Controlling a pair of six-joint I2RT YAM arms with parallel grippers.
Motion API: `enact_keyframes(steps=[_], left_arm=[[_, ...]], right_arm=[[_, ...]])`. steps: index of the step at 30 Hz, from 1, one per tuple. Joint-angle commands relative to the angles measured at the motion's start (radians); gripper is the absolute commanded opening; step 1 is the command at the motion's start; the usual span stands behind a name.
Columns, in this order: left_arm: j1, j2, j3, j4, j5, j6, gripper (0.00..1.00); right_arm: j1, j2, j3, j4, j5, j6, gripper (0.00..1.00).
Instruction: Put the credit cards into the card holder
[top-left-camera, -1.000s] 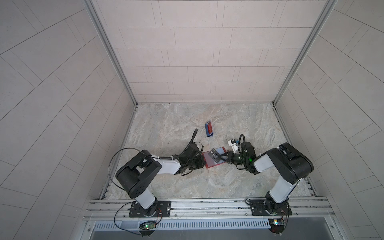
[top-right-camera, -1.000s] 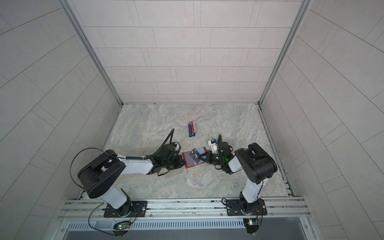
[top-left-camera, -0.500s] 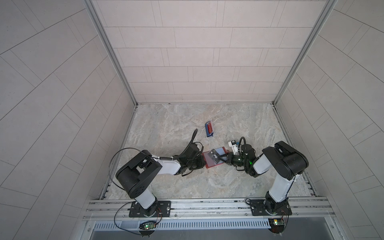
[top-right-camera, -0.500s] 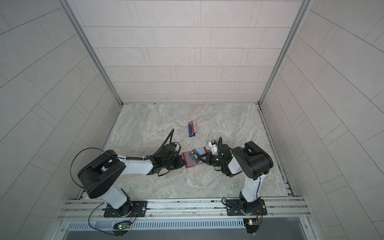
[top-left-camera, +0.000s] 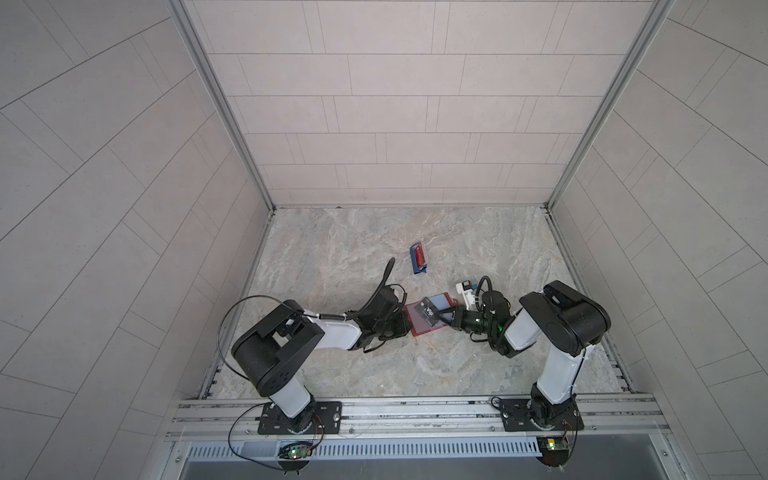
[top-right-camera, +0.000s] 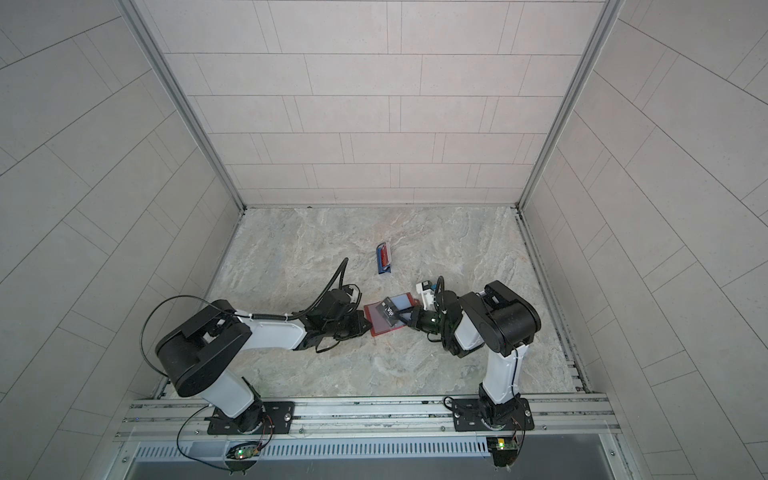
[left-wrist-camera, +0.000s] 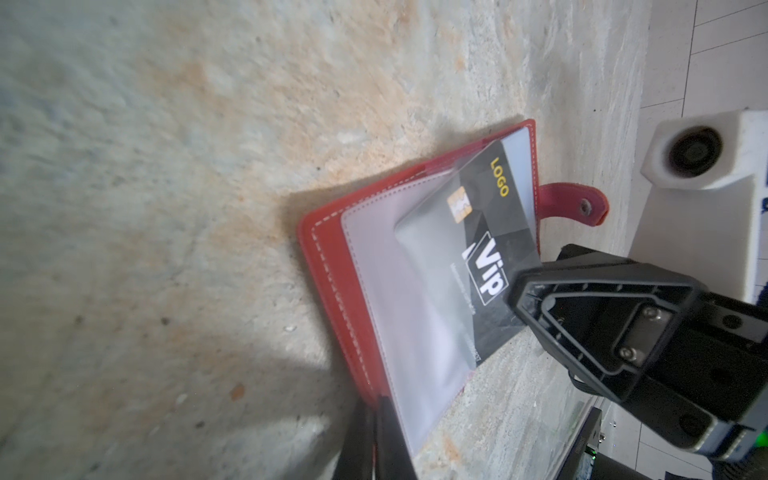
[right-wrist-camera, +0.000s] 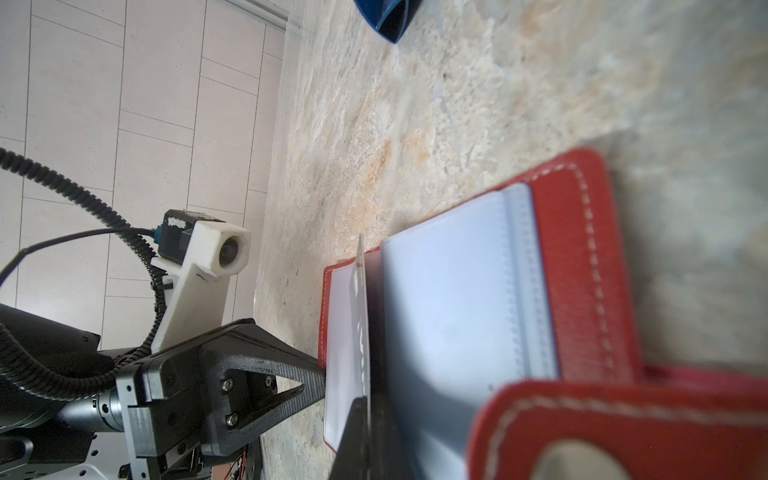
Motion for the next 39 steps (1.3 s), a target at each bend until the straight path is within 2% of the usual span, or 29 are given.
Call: enact_keyframes(steps=[1, 13, 19, 24, 30, 39], left_arm=[[-0.013, 0.041, -0.037, -0.096, -0.033, 0.006, 0.00], [-0.013, 0.050, -0.034, -0.093, -0.035, 0.011, 0.00], [-0.013, 0.051, -0.031, -0.097, -0.040, 0.013, 0.00], [-0.013, 0.044, -0.031, -0.110, -0.048, 0.022, 0.00], [-0.013, 0.044, -0.027, -0.110, -0.044, 0.034, 0.00], [-0.013, 0.055, -0.021, -0.109, -0.041, 0.040, 0.00]], right_arm=[[0.015, 0.027, -0.028, -0.041, 0.025, 0.006, 0.00], [0.032, 0.022, -0.030, -0.080, 0.028, -0.001, 0.17], [0.035, -0.018, -0.021, -0.163, 0.037, -0.029, 0.29], [0.052, -0.098, 0.016, -0.373, 0.071, -0.110, 0.40], [0.101, -0.209, 0.117, -0.760, 0.168, -0.274, 0.49], [0.131, -0.283, 0.223, -1.067, 0.272, -0.405, 0.59]])
